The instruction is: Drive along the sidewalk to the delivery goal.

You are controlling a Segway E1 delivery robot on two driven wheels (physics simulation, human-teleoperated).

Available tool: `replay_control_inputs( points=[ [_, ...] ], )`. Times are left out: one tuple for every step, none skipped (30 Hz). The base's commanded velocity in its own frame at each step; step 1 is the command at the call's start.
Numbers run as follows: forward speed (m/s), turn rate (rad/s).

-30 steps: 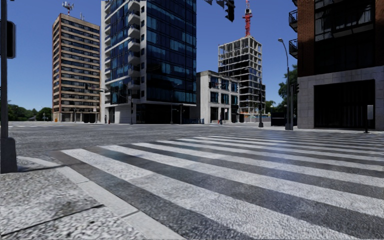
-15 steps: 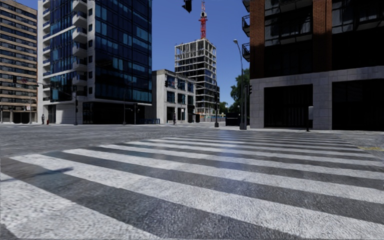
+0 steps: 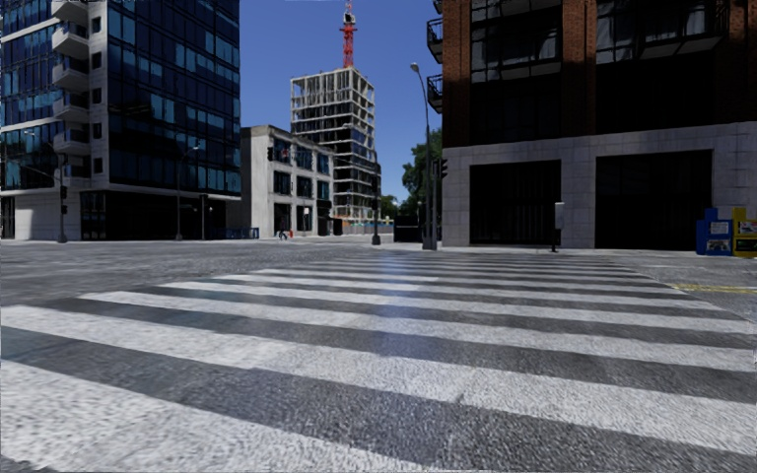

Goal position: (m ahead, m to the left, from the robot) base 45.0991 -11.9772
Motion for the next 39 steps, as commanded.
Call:
replay_control_inputs(
  points=[
    [1.71, -0.5],
    [1.71, -0.5],
    [1.72, -0.5],
    [1.72, -0.5],
    [1.74, -0.5],
    [1.75, -0.5],
    [1.75, -0.5],
    [1.75, -0.5],
    [1.75, -0.5],
    [1.76, -0.5],
    [1.76, -0.5],
    [1.76, -0.5],
    [1.76, -0.5],
    [1.76, -0.5],
    [1.76, -0.5],
    [1.76, -0.5],
    [1.76, -0.5],
    [1.76, -0.5],
    [1.76, -0.5],
    [1.76, -0.5],
    [1.76, -0.5],
    [1.76, -0.5],
    [1.76, -0.5],
    [1.76, -0.5],
    [1.77, -0.46],
    [1.77, -0.22],
    [1.77, 0.0],
    [1.77, 0.0],
    [1.77, 0.0],
    [1.77, 0.0],
    [1.78, 0.0],
    [1.78, 0.0],
    [1.78, 0.0],
    [1.78, 0.0],
    [1.78, 0.0],
    [1.78, 0.0],
    [1.78, 0.0],
    [1.78, 0.11],
    [1.78, 0.16]
  ],
)
